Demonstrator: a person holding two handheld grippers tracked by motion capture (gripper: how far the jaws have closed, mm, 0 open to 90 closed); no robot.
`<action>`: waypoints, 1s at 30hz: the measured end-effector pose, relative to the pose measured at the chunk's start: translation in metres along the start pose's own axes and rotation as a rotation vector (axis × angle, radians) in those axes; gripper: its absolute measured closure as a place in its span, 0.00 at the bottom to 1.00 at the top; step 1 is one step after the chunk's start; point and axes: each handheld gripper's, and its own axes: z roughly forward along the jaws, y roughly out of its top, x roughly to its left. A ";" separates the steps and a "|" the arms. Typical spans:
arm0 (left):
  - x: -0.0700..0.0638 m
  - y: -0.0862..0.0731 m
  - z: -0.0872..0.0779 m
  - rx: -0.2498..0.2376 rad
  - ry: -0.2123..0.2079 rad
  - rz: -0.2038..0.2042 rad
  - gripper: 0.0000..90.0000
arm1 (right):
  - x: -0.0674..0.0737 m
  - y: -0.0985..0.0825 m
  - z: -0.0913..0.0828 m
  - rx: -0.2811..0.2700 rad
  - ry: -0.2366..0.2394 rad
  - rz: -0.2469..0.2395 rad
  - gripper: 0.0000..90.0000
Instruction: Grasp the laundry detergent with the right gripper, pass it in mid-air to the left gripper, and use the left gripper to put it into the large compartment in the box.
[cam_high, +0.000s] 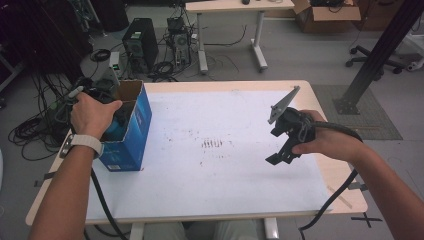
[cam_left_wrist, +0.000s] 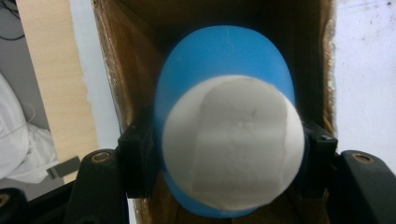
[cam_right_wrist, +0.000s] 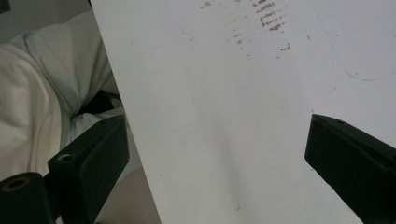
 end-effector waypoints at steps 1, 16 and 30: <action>0.000 0.000 0.001 0.001 0.001 0.000 0.42 | 0.000 0.000 0.000 0.001 -0.001 0.001 0.07; 0.001 -0.002 0.013 0.008 0.003 0.003 0.42 | 0.000 0.000 0.002 0.005 0.000 0.004 0.07; 0.005 0.001 0.016 0.004 -0.017 0.013 0.42 | 0.000 -0.001 0.005 0.013 0.001 0.005 0.08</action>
